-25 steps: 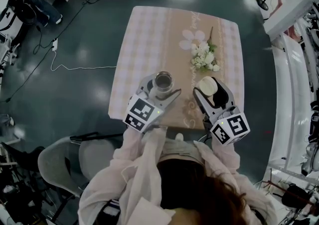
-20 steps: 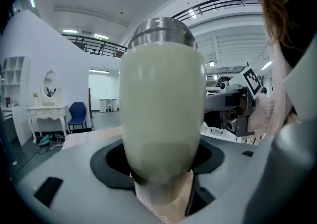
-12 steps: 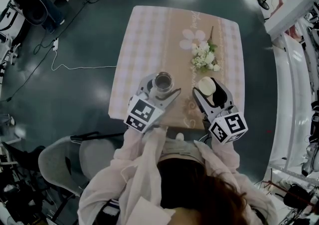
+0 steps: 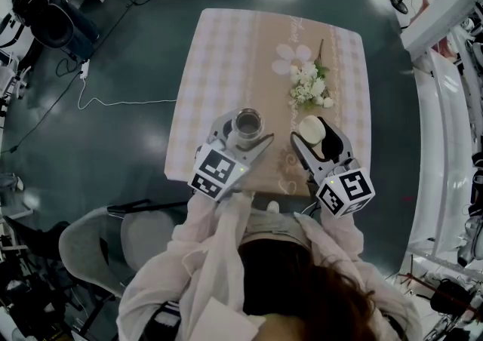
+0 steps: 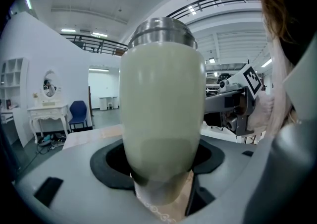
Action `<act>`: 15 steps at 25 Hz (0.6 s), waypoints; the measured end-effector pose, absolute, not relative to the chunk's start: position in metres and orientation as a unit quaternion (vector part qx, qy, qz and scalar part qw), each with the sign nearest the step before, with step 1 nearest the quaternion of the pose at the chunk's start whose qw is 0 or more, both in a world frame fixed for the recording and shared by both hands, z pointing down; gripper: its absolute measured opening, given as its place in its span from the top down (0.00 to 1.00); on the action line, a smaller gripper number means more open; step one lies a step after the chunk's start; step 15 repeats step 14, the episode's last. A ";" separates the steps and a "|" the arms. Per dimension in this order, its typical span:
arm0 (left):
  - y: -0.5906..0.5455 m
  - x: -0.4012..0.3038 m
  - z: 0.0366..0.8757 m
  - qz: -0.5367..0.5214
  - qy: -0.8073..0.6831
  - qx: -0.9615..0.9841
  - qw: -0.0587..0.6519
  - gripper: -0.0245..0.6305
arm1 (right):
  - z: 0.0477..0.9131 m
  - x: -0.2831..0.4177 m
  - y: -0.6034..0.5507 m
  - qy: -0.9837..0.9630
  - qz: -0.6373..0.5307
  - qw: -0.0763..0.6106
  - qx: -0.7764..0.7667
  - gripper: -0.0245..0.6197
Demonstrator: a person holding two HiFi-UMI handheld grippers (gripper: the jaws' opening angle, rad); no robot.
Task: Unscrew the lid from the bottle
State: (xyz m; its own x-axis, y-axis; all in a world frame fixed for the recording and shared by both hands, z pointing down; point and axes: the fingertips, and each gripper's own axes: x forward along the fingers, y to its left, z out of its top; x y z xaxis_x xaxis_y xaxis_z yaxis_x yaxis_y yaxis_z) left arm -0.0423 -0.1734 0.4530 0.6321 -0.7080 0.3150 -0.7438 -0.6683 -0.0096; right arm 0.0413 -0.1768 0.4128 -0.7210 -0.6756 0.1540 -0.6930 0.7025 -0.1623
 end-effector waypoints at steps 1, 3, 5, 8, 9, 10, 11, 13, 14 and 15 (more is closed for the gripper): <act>-0.174 -0.042 0.454 0.148 -0.403 0.901 0.061 0.48 | 0.413 0.041 -0.177 -0.922 0.105 0.041 0.371 0.49; -0.174 -0.042 0.454 0.150 -0.403 0.901 0.061 0.48 | 0.413 0.041 -0.177 -0.923 0.104 0.040 0.369 0.49; -0.174 -0.043 0.454 0.150 -0.403 0.901 0.061 0.48 | 0.413 0.041 -0.177 -0.923 0.104 0.040 0.368 0.49; -0.173 -0.043 0.455 0.152 -0.402 0.901 0.061 0.48 | 0.414 0.041 -0.176 -0.922 0.104 0.042 0.369 0.49; -0.173 -0.043 0.456 0.154 -0.401 0.901 0.061 0.48 | 0.414 0.041 -0.176 -0.923 0.104 0.040 0.368 0.49; -0.173 -0.043 0.457 0.156 -0.400 0.901 0.061 0.48 | 0.415 0.040 -0.176 -0.923 0.103 0.039 0.368 0.49; -0.173 -0.043 0.458 0.158 -0.400 0.901 0.062 0.48 | 0.415 0.040 -0.176 -0.924 0.103 0.040 0.367 0.49; -0.173 -0.043 0.460 0.161 -0.399 0.901 0.063 0.48 | 0.415 0.040 -0.177 -0.923 0.103 0.044 0.368 0.49; -0.173 -0.043 0.460 0.163 -0.398 0.901 0.063 0.48 | 0.415 0.040 -0.177 -0.923 0.103 0.046 0.369 0.49; -0.173 -0.043 0.460 0.163 -0.398 0.901 0.063 0.48 | 0.415 0.040 -0.177 -0.923 0.103 0.046 0.369 0.49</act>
